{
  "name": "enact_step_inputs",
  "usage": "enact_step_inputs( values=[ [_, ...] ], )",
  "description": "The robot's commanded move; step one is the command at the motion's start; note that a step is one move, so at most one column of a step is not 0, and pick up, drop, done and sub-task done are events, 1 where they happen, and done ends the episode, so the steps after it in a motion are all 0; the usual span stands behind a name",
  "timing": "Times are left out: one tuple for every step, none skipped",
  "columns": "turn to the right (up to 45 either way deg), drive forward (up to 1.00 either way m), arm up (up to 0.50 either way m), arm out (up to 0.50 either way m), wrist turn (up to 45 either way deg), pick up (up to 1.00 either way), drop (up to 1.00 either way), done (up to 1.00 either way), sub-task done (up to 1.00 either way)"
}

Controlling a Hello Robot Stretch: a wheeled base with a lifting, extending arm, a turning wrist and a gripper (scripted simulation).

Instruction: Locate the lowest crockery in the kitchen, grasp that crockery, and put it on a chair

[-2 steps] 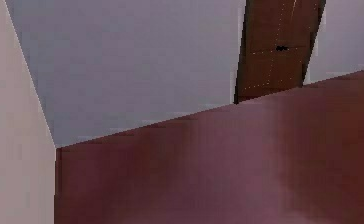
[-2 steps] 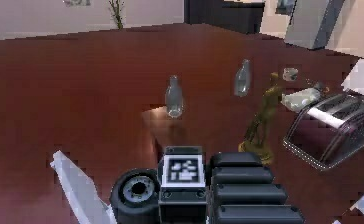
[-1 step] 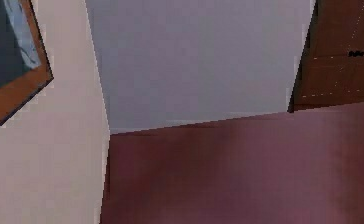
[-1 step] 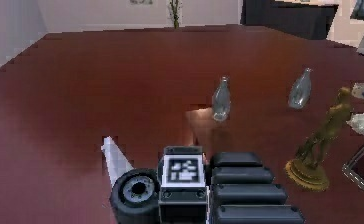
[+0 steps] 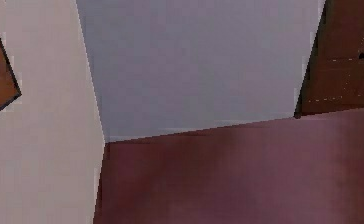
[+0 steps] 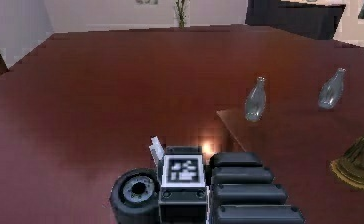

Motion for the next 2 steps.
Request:
enact_step_inputs(
  values=[
    [3.0, 0.0, 0.0, 0.0, 0.0, 0.0, 0.0, 0.0, 0.0],
    [0.0, 0.0, 0.0, 0.44, 0.0, 0.0, 0.0, 0.0, 0.0]
  ],
)
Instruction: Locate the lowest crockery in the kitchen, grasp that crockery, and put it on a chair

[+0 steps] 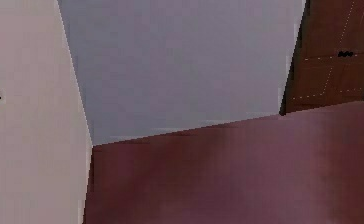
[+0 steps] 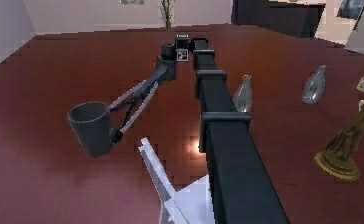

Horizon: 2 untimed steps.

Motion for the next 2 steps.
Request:
enact_step_inputs(
  values=[
    [0.0, 0.0, 0.0, 0.0, 45.0, 0.0, 0.0, 0.0, 0.0],
    [0.0, 0.0, 0.0, 0.0, 45.0, 0.0, 0.0, 0.0, 0.0]
  ],
)
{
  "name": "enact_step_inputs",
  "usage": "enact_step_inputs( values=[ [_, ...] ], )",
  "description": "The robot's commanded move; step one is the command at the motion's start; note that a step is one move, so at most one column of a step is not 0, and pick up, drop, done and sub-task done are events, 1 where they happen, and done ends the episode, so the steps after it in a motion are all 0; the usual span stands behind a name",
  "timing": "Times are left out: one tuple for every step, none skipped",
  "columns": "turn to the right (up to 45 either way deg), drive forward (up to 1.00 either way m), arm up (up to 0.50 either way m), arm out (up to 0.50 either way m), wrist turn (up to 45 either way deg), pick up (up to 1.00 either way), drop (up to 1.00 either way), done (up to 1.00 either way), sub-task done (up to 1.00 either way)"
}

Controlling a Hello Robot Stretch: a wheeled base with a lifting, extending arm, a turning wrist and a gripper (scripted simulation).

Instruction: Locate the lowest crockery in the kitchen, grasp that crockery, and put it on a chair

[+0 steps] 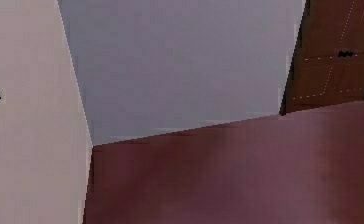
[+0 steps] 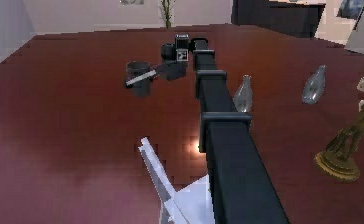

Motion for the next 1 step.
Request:
enact_step_inputs(
  values=[
    [0.0, 0.0, 0.0, 0.0, 45.0, 0.0, 0.0, 0.0, 0.0]
  ],
)
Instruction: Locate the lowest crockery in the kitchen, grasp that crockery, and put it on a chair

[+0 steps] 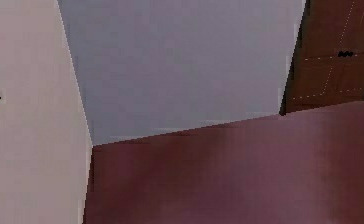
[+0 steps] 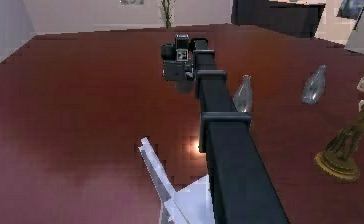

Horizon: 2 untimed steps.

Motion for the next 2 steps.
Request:
enact_step_inputs(
  values=[
    [0.0, 0.0, 0.0, 0.0, 45.0, 0.0, 0.0, 0.0, 0.0],
    [0.0, 0.0, 0.0, 0.0, 18.0, 0.0, 0.0, 0.0, 0.0]
  ],
)
